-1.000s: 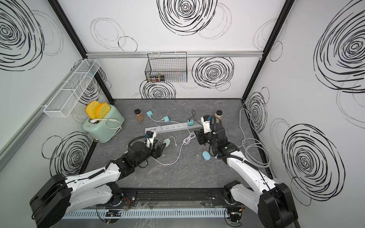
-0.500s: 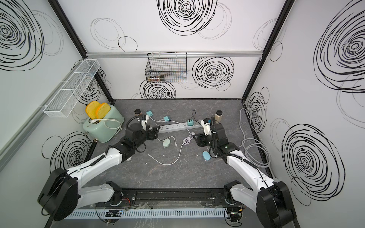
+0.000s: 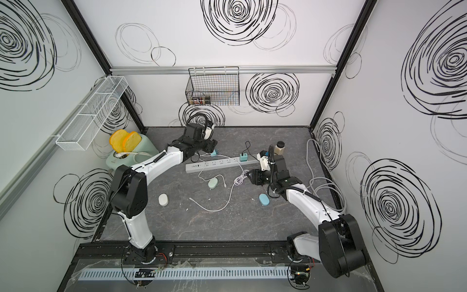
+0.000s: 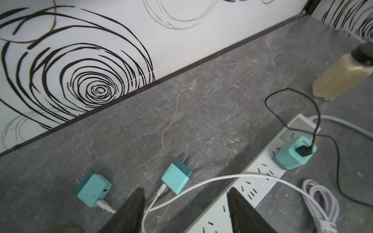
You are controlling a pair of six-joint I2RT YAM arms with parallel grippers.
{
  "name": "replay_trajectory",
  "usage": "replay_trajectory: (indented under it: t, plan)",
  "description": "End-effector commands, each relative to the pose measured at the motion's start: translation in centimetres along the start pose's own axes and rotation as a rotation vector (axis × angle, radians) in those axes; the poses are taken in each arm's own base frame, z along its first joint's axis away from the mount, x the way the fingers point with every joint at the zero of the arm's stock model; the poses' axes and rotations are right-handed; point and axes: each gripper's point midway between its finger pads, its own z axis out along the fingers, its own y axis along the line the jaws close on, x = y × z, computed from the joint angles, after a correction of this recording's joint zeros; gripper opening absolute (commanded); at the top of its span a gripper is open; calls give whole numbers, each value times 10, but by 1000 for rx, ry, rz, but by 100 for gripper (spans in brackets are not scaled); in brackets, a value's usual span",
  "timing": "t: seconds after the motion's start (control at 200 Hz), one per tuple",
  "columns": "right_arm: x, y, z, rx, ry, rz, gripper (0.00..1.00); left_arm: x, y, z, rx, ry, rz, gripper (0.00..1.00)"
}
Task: Charge the bluetooth headset
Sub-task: Pick up the plug from the center of the board.
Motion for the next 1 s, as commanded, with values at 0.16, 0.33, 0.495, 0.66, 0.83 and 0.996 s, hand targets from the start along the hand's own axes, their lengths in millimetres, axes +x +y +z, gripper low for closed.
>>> replay_trajectory:
  t: [0.16,0.33,0.495,0.66,0.83,0.996]
  plan:
    - [0,7,3,-68,13,-16,56,27,13,41,100,136,370,65]
    - [7,3,6,-65,20,-14,56,30,48,62,-27,210,330,64]
    - [10,1,11,-65,32,-3,55,32,86,57,-175,227,13,63]
    - [10,3,12,-77,32,3,55,54,115,53,-360,276,-209,65]
    - [9,5,5,-72,12,-10,56,65,137,53,-441,271,-362,61]
    - [6,6,-2,-64,-19,-23,55,64,153,54,-472,247,-453,64]
